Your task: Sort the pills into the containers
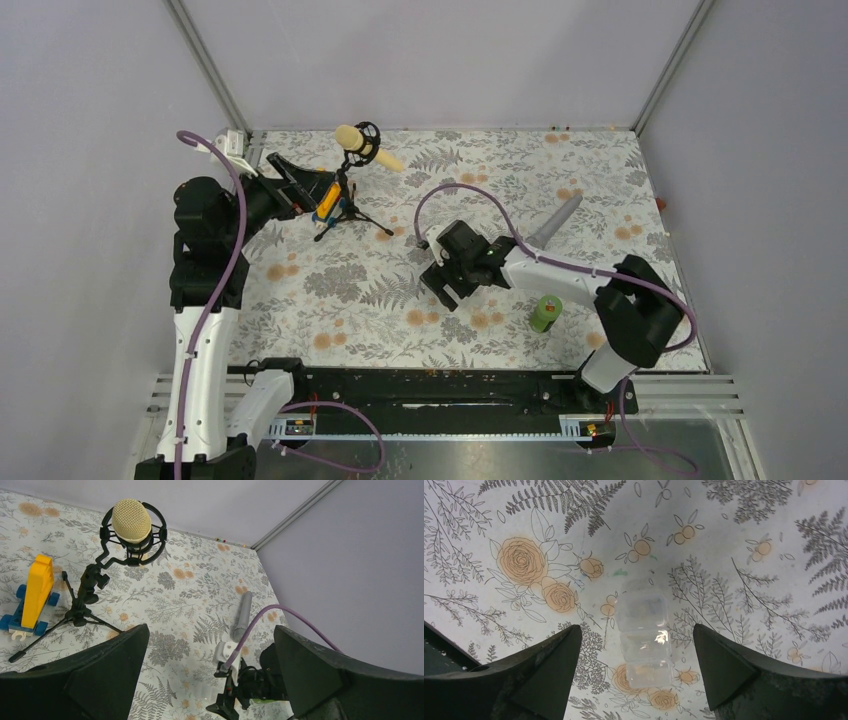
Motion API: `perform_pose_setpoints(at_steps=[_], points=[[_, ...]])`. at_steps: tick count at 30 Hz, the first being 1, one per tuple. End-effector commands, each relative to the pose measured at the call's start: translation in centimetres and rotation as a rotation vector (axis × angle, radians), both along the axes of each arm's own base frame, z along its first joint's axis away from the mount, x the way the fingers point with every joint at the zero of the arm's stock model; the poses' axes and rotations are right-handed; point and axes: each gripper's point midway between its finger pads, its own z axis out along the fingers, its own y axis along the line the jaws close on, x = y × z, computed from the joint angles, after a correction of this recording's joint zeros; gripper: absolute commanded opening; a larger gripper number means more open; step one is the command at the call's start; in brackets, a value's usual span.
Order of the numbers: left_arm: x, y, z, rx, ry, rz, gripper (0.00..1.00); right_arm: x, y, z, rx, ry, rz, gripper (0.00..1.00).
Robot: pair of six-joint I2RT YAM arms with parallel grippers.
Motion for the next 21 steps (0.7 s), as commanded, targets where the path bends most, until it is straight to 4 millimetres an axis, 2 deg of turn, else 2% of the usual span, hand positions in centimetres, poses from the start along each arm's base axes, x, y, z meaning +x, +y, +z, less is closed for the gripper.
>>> perform_pose_setpoints(at_steps=[1,11,16,21], points=[[0.4,0.4,0.7,0.026,-0.05,0.023,0.99,0.2,1.8,0.2,-0.019,-0.022,0.118,0.89],[0.4,0.2,0.1,0.068,-0.035,0.03,0.99,0.2,1.9,-2.2,-0.1,0.032,0.144,0.84],[0.4,0.3,0.1,0.077,-0.035,0.039,0.99,0.3,1.7,-3.3,-0.152,0.06,0.158,0.76],[0.3,0.5,0.2,0.081,-0.035,0.05,0.99,1.1,1.2,-3.4,-0.192,0.043,0.129,0.67]])
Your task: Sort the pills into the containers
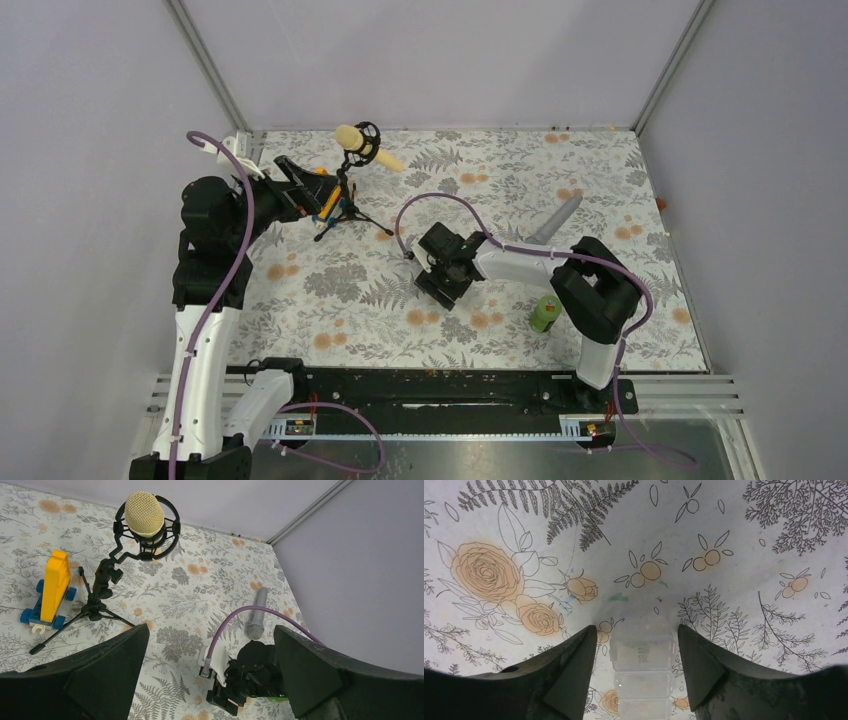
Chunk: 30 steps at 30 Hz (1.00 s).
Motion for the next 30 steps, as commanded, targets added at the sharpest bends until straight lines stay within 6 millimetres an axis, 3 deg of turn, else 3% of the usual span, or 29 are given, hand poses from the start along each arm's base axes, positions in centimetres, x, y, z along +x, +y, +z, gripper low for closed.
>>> perform_pose_setpoints(at_steps=[1,6,9,14,17,24,27,30], points=[[0.0,0.4,1.5,0.019,-0.053,0.021,0.99,1.0,0.1,1.0,-0.028,-0.046,-0.005,0.63],[-0.6,-0.8,1.9,0.003,-0.067,-0.054,0.99,1.7,0.1,2.0,-0.031,-0.067,-0.071,0.48],[-0.9,-1.7,2.4,-0.024,-0.084,-0.106,0.99,1.8,0.4,3.2,-0.005,-0.067,-0.119,0.46],[-0.9,-3.2,0.9,-0.113,-0.04,-0.157,0.99,2.5,0.1,6.2,0.034,-0.024,-0.305,0.47],[-1.0,-5.0,-0.8,-0.183,0.006,-0.201,0.99,3.0,-0.4,8.5,0.072,-0.013,-0.433,0.48],[-1.7,-9.8,-6.9,-0.204,0.161,-0.277,0.97,4.5,-1.4,13.8,0.266,0.036,-0.727,0.49],[-2.2,-11.9,-9.1,-0.221,0.221,-0.323,0.97,4.8,-0.8,15.9,0.367,0.057,-0.829,0.5],[-2.5,-13.7,-10.0,-0.249,0.254,-0.358,0.97,5.0,0.2,18.0,0.458,0.081,-0.904,0.5]])
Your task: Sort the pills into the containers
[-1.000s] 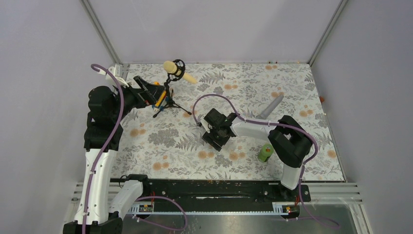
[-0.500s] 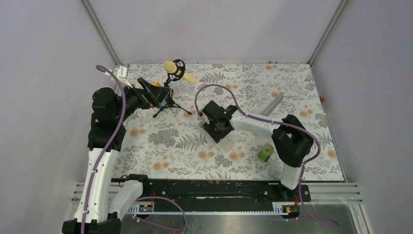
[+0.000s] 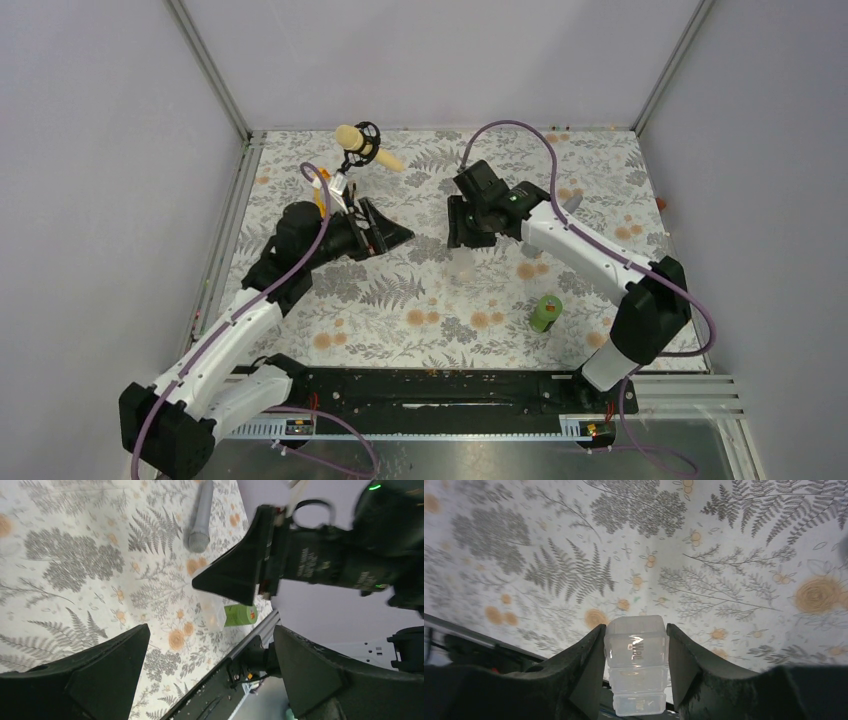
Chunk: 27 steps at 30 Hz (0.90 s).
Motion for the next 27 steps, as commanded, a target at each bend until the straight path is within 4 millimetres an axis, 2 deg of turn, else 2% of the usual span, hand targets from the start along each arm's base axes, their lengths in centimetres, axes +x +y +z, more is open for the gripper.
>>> perform_pose_setpoints(at_steps=[1,5,9,18,27], points=[[0.5,-2.6,1.1,-0.086,-0.035,-0.017,0.97,0.1,2.1,4.9,0.206,0.006,-0.17,0.5],[0.2,-4.6,0.6,-0.074,-0.021,-0.067,0.92,0.4,2.7,6.7,0.297,0.0,-0.25,0.5],[0.3,-6.0,-0.3,-0.084,0.014,-0.108,0.78,-0.3,4.0,7.8,0.387,0.042,-0.246,0.5],[0.2,-7.8,-0.8,-0.114,0.055,-0.145,0.7,-0.6,4.6,8.2,0.462,0.073,-0.284,0.48],[0.6,-8.4,-2.1,-0.104,0.119,-0.101,0.57,0.1,4.7,7.6,0.482,0.094,-0.361,0.47]])
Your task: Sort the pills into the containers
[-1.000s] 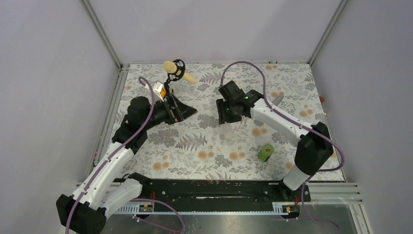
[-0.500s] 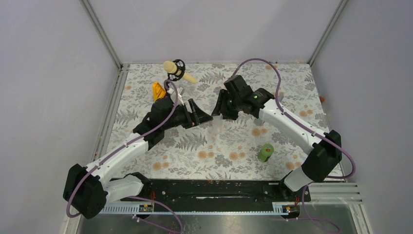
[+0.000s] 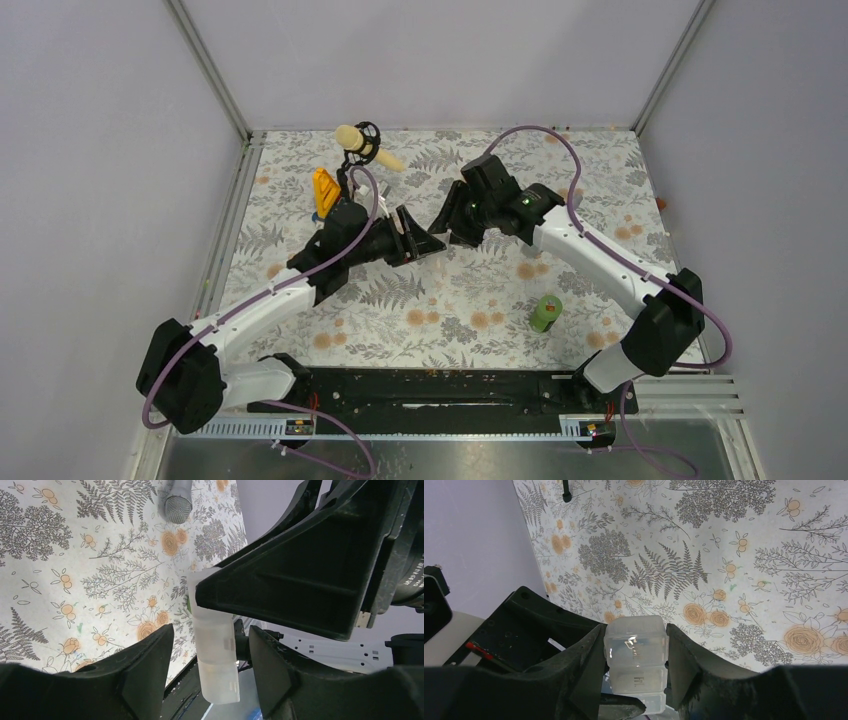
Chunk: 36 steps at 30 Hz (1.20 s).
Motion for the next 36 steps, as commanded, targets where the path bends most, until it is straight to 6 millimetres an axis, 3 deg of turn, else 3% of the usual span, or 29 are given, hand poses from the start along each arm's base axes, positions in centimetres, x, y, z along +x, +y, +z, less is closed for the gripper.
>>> perform_pose_setpoints(at_steps=[1,10,15,20,27,36], points=[[1.2,-0.6,2.3,-0.05,-0.044,0.041,0.55,0.6,0.1,1.4,0.059,-0.014,-0.058,0.46],[1.6,-0.4,1.1,-0.033,0.003,0.076,0.39,0.6,0.1,0.2,0.047,0.014,-0.06,0.45],[1.5,-0.4,0.9,-0.028,0.009,0.076,0.3,0.8,0.1,0.7,0.07,0.0,-0.045,0.43],[1.4,-0.4,0.6,-0.023,0.019,0.069,0.14,0.7,0.3,1.2,0.136,-0.01,-0.025,0.43],[1.3,-0.5,0.9,-0.026,0.02,0.058,0.0,0.4,0.8,2.5,0.244,-0.041,0.025,0.43],[1.5,-0.7,3.0,-0.085,0.01,0.045,0.0,0.8,0.6,4.2,0.359,-0.105,0.068,0.52]])
